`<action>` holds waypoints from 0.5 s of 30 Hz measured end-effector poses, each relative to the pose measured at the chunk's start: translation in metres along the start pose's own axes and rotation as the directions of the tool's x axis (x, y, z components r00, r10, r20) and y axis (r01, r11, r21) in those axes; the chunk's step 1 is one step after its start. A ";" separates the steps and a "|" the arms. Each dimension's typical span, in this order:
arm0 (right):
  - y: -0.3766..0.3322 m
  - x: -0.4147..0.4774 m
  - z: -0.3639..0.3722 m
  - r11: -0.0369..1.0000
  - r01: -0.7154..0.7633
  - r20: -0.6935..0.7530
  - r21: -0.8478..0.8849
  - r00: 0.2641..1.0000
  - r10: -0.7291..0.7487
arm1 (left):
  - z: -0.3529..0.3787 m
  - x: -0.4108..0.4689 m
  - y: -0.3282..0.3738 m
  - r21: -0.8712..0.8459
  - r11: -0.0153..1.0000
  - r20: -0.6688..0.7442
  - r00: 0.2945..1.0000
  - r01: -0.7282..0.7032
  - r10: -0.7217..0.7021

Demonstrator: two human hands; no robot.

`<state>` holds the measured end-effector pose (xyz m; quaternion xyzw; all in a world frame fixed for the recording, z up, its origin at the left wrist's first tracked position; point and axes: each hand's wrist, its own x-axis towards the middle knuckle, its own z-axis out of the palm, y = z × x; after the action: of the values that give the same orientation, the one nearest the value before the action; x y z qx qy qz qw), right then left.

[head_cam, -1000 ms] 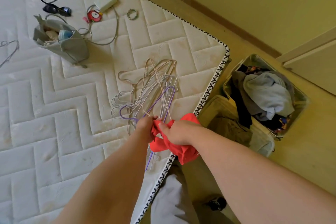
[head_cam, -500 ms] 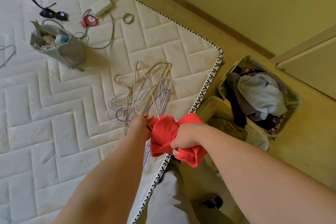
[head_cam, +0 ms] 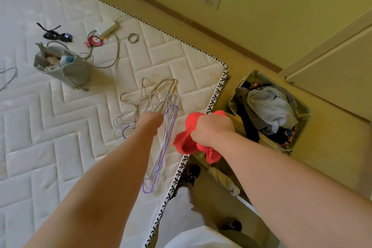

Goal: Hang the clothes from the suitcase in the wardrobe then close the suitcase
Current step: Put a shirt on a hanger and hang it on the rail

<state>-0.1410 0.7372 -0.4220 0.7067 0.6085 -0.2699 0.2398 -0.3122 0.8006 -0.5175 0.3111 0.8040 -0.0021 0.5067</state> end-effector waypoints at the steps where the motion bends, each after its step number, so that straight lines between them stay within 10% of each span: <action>1: 0.000 0.000 0.000 0.999 -0.014 -0.049 0.029 0.999 0.015 | -0.010 -0.001 0.009 0.004 1.000 -0.034 0.999 -0.019 0.019; 9: 0.004 0.000 -0.012 0.994 -0.021 -0.225 0.107 0.973 0.045 | -0.085 0.013 0.049 -0.098 0.995 0.069 0.998 -0.004 0.010; 15: 0.002 -0.007 -0.019 0.993 -0.048 -0.190 0.112 0.979 0.069 | -0.095 0.017 0.041 0.203 0.979 -0.009 0.999 0.031 -0.030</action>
<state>-0.1383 0.7441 -0.4033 0.7591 0.5923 -0.2251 0.1493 -0.3740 0.8726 -0.4721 0.3487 0.8059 -0.0908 0.4698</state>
